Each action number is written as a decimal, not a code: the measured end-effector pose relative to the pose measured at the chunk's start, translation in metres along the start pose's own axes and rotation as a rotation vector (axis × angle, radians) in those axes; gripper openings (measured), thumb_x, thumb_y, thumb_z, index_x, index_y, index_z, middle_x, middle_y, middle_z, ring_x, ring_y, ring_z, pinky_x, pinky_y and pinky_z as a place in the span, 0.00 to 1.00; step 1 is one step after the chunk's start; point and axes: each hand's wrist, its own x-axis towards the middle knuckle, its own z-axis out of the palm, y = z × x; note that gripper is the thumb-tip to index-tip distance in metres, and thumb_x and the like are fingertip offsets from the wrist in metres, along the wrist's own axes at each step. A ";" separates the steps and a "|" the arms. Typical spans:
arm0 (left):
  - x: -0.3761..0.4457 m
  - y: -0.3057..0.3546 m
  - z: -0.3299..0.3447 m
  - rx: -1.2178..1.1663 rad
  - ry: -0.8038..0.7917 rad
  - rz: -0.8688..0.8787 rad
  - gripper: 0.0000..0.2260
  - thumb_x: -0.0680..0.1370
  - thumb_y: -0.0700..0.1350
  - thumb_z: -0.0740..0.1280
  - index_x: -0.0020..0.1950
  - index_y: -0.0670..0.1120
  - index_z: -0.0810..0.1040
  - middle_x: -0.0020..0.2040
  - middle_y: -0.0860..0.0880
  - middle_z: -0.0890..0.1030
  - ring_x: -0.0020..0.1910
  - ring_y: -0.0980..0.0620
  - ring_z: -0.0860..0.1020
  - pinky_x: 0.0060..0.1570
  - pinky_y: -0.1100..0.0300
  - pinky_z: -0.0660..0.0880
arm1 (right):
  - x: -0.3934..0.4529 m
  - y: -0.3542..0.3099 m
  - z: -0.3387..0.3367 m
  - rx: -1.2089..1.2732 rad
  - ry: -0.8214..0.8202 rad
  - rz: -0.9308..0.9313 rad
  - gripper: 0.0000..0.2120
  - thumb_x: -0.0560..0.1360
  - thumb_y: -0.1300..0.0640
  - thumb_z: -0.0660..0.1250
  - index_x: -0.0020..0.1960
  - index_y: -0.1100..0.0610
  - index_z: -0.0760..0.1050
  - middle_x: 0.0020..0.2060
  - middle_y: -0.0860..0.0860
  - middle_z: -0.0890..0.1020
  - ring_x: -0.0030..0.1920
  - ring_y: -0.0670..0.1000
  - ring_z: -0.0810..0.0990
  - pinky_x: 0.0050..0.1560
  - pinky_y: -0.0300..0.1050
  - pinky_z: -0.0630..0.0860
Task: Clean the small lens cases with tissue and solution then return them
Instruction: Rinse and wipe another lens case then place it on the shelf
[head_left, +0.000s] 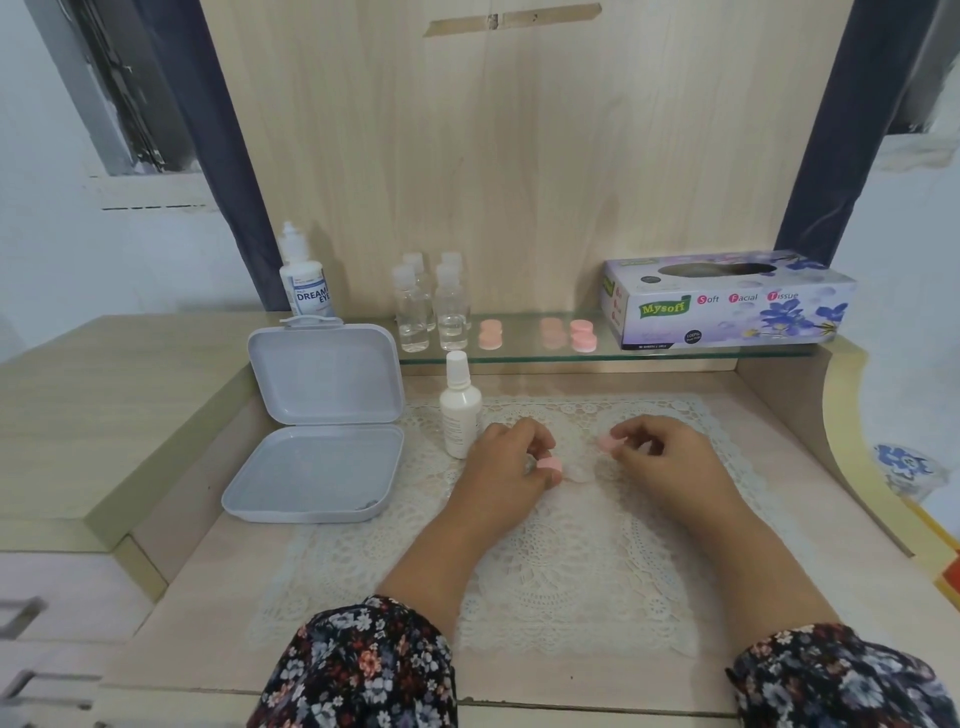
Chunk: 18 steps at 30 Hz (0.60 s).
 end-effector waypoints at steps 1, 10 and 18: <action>0.000 0.000 0.000 0.010 -0.004 -0.001 0.10 0.74 0.46 0.71 0.50 0.56 0.73 0.52 0.53 0.74 0.54 0.56 0.72 0.56 0.62 0.70 | 0.003 0.003 0.000 -0.064 0.037 0.004 0.04 0.74 0.51 0.70 0.49 0.48 0.79 0.42 0.44 0.78 0.42 0.48 0.77 0.43 0.47 0.75; -0.001 0.004 -0.001 0.031 -0.009 -0.002 0.09 0.74 0.45 0.71 0.52 0.53 0.75 0.53 0.53 0.74 0.54 0.55 0.72 0.55 0.62 0.69 | 0.013 0.007 0.010 -0.436 0.036 -0.008 0.18 0.75 0.41 0.64 0.62 0.45 0.77 0.55 0.51 0.77 0.58 0.55 0.73 0.58 0.50 0.71; -0.001 0.003 0.000 0.043 0.004 0.007 0.09 0.74 0.46 0.71 0.52 0.53 0.75 0.51 0.55 0.74 0.54 0.56 0.71 0.55 0.61 0.70 | 0.014 0.007 0.010 -0.432 0.043 -0.066 0.14 0.73 0.41 0.67 0.54 0.47 0.81 0.46 0.45 0.76 0.54 0.52 0.74 0.55 0.50 0.72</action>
